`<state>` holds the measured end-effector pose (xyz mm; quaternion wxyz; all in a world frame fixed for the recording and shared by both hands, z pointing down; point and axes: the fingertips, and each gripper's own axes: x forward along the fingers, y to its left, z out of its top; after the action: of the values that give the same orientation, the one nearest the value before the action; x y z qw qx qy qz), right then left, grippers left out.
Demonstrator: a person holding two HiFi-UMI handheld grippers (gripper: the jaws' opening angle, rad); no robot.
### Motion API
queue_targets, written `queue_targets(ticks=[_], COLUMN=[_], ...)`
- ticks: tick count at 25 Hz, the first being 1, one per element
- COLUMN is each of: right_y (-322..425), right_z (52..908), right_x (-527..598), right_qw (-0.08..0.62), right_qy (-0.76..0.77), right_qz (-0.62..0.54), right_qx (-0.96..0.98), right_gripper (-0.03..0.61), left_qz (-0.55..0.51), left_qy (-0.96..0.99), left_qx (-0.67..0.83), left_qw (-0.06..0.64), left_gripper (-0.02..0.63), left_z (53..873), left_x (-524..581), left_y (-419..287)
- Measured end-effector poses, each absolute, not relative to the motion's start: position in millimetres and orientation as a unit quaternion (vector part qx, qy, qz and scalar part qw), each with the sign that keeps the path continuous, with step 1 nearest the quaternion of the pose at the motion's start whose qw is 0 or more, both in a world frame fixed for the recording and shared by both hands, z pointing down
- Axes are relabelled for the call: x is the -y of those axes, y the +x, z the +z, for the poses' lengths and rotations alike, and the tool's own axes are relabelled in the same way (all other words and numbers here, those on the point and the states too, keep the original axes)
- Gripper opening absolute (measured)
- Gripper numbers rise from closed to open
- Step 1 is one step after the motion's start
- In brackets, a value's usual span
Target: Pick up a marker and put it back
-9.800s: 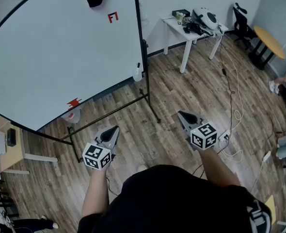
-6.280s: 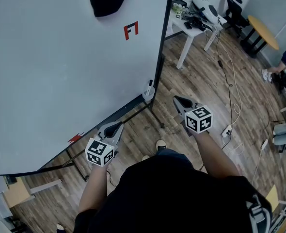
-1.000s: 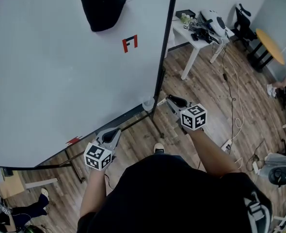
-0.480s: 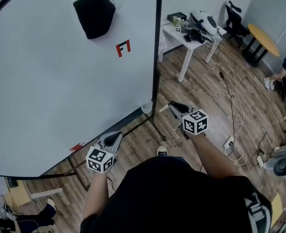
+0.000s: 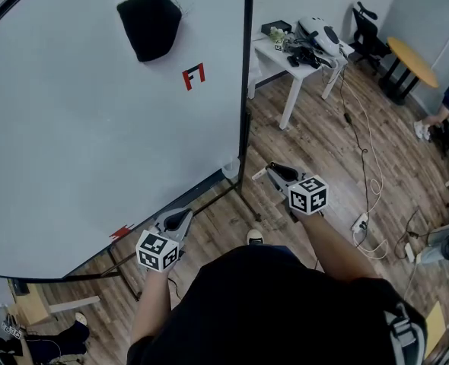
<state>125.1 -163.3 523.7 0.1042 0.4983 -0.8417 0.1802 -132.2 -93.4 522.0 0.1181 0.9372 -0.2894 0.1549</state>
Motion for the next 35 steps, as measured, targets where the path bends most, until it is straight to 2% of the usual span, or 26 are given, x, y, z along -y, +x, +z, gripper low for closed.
queue_targets(ticks=[12,35], right_y=[121,83], right_z=[529,562], right_x=[176,267], right_qw=[0.109,0.141], right_qy=[0.487,0.411], right_qz=[0.185,0.199], right_qx=[0.846,0.878], right_gripper=[0.069,0.069], left_qz=[0.155,0.165], left_qy=[0.934,0.913], left_qx=[0.298,0.341], left_qw=[0.125,0.152], left_gripper=[0.012,0.012], left_z=[524,533], left_x=[100,139], left_y=[-133,-130])
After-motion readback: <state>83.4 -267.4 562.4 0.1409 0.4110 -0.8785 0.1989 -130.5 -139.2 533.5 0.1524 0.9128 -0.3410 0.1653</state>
